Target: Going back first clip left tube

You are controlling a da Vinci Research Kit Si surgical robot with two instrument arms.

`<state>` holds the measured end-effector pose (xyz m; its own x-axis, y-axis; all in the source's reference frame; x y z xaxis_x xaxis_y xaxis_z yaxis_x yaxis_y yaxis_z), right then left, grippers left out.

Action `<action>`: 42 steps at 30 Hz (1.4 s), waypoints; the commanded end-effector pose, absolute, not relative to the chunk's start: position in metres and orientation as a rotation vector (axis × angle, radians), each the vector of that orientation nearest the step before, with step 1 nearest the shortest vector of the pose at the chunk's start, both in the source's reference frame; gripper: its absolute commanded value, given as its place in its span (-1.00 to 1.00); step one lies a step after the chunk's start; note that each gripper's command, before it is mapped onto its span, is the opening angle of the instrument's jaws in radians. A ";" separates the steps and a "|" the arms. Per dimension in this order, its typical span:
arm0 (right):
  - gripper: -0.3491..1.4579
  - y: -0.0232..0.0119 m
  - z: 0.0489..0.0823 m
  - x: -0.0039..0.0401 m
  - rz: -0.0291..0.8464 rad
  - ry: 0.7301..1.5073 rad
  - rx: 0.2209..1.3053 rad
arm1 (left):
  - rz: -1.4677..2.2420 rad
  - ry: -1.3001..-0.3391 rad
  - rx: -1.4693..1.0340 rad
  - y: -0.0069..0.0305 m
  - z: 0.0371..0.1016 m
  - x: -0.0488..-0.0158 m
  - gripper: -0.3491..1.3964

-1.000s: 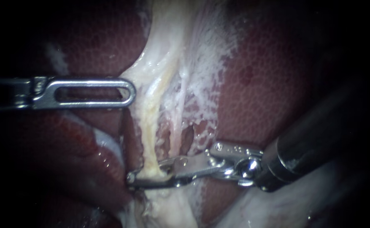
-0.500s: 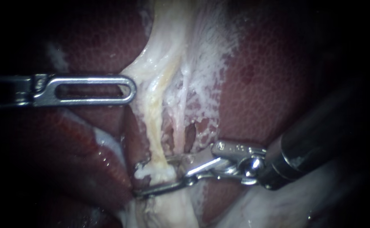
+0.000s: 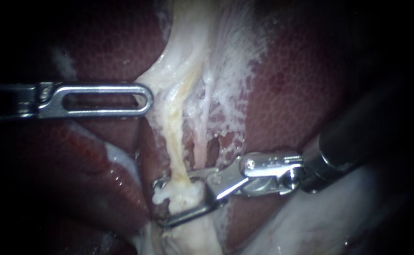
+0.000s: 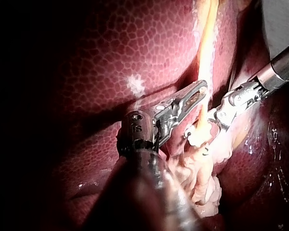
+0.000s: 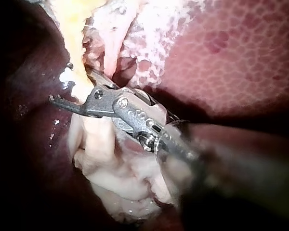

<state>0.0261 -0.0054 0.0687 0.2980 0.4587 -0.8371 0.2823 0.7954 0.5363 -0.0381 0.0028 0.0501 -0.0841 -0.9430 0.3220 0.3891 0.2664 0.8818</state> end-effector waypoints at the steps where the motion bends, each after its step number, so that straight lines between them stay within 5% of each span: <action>1: -0.03 -0.0054 0.0686 0.0261 0.124 1.294 0.685 | -1.240 -1.154 0.635 0.0028 0.0501 -0.0381 -1.00; 24: 0.03 -0.0020 0.0659 0.0201 0.156 1.293 0.660 | -1.239 -1.155 0.636 0.0028 0.0505 -0.0380 -1.00; 42: 0.05 0.0032 0.0608 0.0092 0.233 1.269 0.592 | -1.236 -1.156 0.633 0.0027 0.0513 -0.0380 -1.00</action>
